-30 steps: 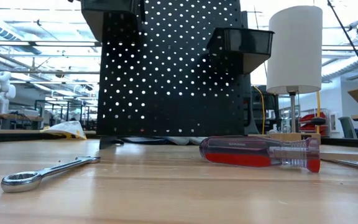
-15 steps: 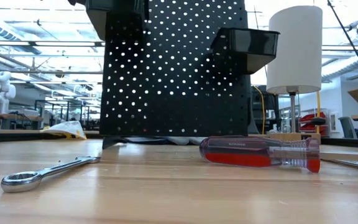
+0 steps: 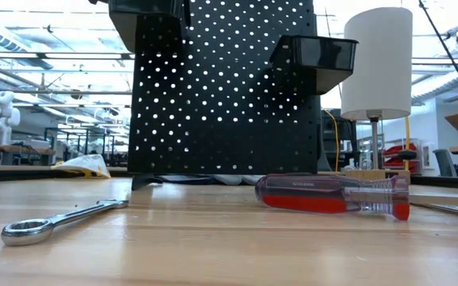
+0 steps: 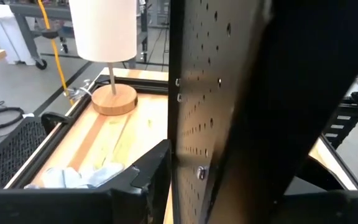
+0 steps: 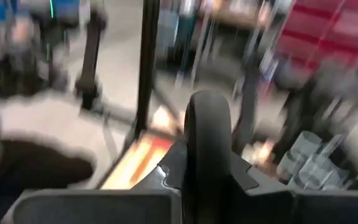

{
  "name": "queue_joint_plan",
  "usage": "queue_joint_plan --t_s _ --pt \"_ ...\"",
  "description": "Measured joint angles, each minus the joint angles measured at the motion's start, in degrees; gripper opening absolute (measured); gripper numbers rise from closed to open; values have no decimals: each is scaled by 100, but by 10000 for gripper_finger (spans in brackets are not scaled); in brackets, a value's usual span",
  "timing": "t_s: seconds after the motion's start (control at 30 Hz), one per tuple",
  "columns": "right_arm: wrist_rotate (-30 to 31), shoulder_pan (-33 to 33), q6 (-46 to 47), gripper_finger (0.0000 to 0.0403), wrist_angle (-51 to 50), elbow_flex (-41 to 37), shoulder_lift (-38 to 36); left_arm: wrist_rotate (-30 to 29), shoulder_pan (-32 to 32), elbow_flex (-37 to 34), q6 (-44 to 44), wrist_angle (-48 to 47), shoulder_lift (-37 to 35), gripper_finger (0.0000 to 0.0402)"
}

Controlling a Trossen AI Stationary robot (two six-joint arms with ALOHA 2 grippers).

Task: Hang tools onto peg board
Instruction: Remove the black scissors from the black peg board

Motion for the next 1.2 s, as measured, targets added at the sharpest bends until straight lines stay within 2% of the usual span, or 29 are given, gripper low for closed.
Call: queue_joint_plan --t_s 0.23,0.43,0.53,0.67,0.87,0.97,1.2 --pt "163 247 894 36 -1965 -262 411 -13 2 3 21 -125 -1 149" --pt "76 418 2000 36 -2551 -1229 776 -34 4 10 21 -205 -2 150" --pt "-118 493 2582 36 -2255 -2082 900 -35 4 12 25 -199 -2 150" --pt "-176 596 3266 36 -1328 -3438 921 -186 3 12 27 -199 -4 150" --pt "208 774 4190 36 435 -4903 871 -287 0 12 23 -168 -4 150" --pt "183 849 4551 36 699 -5265 976 -327 8 13 23 -179 -8 150" --pt "272 970 4831 37 1032 -5358 943 -323 4 14 18 -185 -9 150"
